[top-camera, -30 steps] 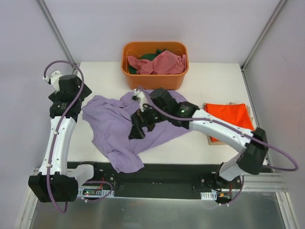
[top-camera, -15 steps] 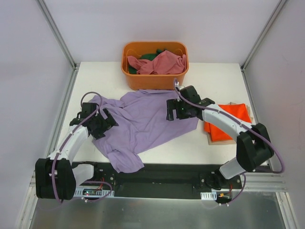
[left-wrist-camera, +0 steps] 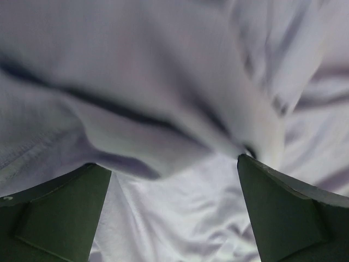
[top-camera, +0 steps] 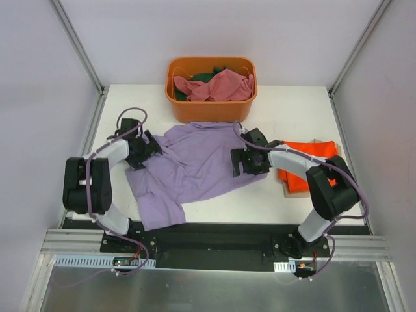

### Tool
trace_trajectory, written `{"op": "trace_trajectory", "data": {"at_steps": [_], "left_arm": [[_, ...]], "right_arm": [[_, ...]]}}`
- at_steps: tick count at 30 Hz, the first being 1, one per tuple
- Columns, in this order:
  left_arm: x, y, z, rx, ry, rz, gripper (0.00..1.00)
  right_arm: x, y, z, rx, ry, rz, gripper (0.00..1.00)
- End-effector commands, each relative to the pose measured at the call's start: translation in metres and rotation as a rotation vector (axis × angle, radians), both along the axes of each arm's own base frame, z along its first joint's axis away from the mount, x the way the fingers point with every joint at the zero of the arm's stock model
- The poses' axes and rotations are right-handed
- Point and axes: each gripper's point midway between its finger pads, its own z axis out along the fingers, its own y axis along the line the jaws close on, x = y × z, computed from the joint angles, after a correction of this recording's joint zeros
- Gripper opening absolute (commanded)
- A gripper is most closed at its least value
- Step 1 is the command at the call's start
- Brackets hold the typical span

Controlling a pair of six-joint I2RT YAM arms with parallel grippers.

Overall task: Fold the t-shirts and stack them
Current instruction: Flatten out the tshirt

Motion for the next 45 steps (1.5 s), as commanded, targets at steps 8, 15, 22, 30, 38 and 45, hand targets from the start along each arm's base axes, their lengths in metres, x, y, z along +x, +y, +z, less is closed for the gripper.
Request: {"op": "trace_trajectory", "data": {"at_steps": [8, 15, 22, 30, 38, 45], "left_arm": [[0.154, 0.024, 0.057, 0.120, -0.218, -0.097, 0.99], [0.079, 0.028, 0.113, 0.134, -0.302, -0.029, 0.99], [-0.043, 0.024, 0.051, 0.066, -0.182, 0.092, 0.99], [-0.105, 0.027, 0.005, 0.056, -0.148, 0.186, 0.99], [-0.111, 0.034, -0.008, 0.096, -0.098, 0.208, 0.99], [-0.104, 0.036, 0.002, 0.112, -0.121, 0.184, 0.99]], "right_arm": [[-0.057, -0.009, 0.013, 0.025, -0.035, -0.055, 0.98], [-0.037, -0.028, 0.063, 0.036, -0.235, -0.155, 0.97], [-0.043, -0.050, 0.033, 0.012, -0.147, -0.276, 0.92], [-0.039, -0.042, -0.002, 0.011, -0.066, -0.271, 0.52], [-0.060, -0.051, -0.015, -0.013, -0.029, -0.270, 0.05], [-0.078, -0.070, 0.027, -0.090, -0.066, -0.275, 0.01]]}}
